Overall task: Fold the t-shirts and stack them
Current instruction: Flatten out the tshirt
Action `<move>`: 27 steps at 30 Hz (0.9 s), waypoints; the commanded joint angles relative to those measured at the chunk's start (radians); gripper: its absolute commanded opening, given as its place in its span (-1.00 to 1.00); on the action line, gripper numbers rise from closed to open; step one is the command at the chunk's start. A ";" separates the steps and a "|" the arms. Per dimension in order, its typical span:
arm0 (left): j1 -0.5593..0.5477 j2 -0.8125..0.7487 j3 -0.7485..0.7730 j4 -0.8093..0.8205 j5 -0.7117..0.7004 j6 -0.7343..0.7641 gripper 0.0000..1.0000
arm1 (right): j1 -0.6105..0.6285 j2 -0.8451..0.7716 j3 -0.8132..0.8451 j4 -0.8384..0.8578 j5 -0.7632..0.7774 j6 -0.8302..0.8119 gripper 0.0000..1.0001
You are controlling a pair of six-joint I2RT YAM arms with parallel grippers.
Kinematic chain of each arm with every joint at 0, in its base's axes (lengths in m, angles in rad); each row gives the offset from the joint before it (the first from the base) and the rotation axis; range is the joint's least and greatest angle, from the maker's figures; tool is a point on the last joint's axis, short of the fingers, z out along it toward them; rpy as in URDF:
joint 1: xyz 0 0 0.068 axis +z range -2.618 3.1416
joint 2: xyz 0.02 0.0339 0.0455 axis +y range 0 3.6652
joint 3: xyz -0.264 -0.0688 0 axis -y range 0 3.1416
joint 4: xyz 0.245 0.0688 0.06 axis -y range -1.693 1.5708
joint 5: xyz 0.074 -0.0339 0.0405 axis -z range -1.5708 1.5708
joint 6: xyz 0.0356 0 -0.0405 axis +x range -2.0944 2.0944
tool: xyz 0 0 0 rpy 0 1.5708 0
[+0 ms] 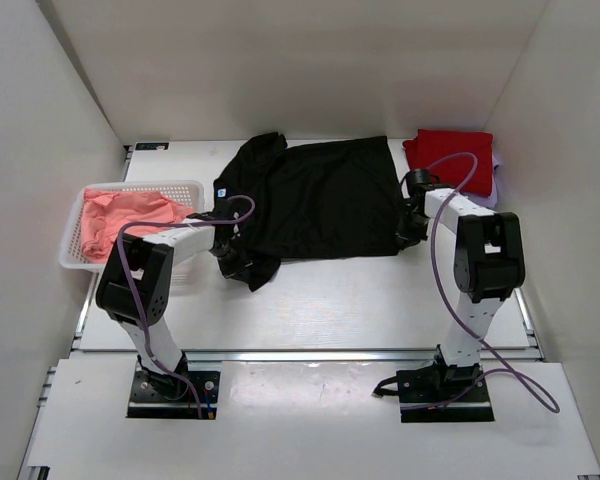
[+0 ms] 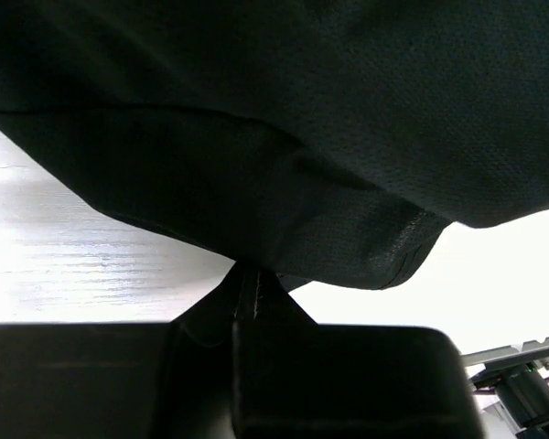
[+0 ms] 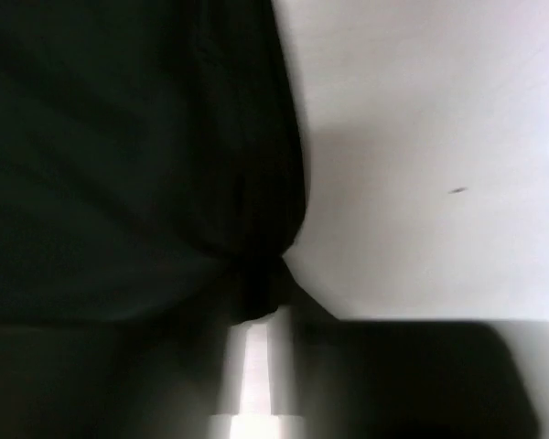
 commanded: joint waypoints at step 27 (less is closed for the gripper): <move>0.277 -0.343 1.263 -0.100 -0.064 -0.116 -1.00 | 0.015 -0.733 0.490 0.055 0.076 -0.072 -1.00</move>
